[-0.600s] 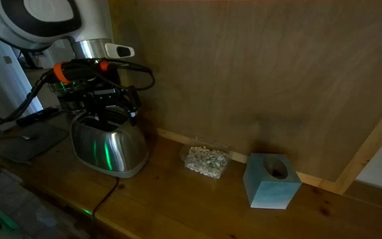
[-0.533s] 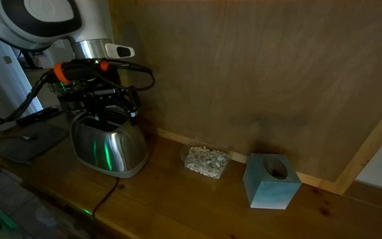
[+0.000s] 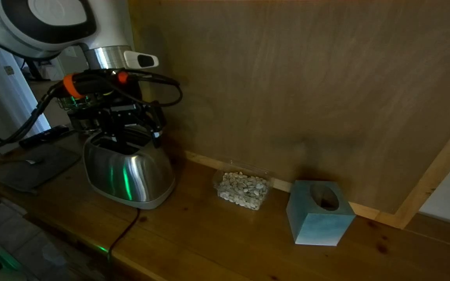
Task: Turn the toaster ninety degrees to the left
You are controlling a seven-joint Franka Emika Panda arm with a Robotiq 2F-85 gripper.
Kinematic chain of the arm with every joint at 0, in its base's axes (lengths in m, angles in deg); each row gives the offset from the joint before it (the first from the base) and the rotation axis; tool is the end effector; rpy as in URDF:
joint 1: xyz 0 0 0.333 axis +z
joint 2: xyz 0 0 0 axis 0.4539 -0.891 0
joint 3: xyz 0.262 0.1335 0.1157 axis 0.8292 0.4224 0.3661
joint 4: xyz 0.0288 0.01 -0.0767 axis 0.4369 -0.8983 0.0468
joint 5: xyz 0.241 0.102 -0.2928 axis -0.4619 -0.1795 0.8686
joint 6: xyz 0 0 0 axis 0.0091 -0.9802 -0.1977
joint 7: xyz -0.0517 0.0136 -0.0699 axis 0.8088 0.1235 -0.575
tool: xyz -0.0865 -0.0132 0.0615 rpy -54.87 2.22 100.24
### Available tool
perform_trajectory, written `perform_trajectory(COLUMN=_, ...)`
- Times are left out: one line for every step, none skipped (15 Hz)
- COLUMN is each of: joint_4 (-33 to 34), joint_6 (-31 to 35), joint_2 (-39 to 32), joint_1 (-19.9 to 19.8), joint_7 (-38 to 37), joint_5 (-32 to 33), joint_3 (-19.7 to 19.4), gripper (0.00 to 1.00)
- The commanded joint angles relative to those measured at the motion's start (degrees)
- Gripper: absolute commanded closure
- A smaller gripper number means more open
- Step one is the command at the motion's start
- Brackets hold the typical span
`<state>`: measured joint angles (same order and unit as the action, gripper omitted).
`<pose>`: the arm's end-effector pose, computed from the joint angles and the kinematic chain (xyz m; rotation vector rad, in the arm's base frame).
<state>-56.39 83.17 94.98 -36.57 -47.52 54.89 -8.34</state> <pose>0.3694 -0.1783 0.4765 2.8105 0.3849 -0.2360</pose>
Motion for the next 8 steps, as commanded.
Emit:
perform_trajectory(joint_4=-0.3, joint_6=-2.0, joint_2=1.4, joint_1=1.1, joint_7=-3.7, joint_5=-2.9, joint_3=0.6, gripper=0.0)
perform_trajectory(joint_4=-0.7, joint_6=-2.3, joint_2=2.1, joint_1=1.4, joint_7=-5.0, joint_5=-4.2, joint_3=0.9, gripper=0.0)
perform_trajectory(joint_4=-0.9, joint_6=-4.4, joint_2=3.2, joint_1=1.6, joint_7=-7.5, joint_5=-7.2, joint_3=1.1, gripper=0.0)
perform_trajectory(joint_4=-1.0, joint_6=-5.7, joint_2=3.8, joint_1=1.8, joint_7=-9.2, joint_5=-9.5, joint_3=1.2, gripper=0.0)
perform_trajectory(joint_4=-1.4, joint_6=-6.7, joint_2=4.6, joint_1=1.9, joint_7=-11.5, joint_5=-11.8, joint_3=1.4, gripper=0.0)
perform_trajectory(joint_4=-1.7, joint_6=-7.3, joint_2=5.1, joint_1=1.7, joint_7=-14.3, joint_5=-13.2, joint_3=1.8, gripper=0.0)
perform_trajectory(joint_4=-2.3, joint_6=-7.1, joint_2=5.7, joint_1=1.2, joint_7=-17.9, joint_5=-13.7, joint_3=2.5, gripper=0.0)
perform_trajectory(joint_4=-3.0, joint_6=-7.1, joint_2=6.5, joint_1=0.7, joint_7=-21.1, joint_5=-14.0, joint_3=3.0, gripper=0.0)
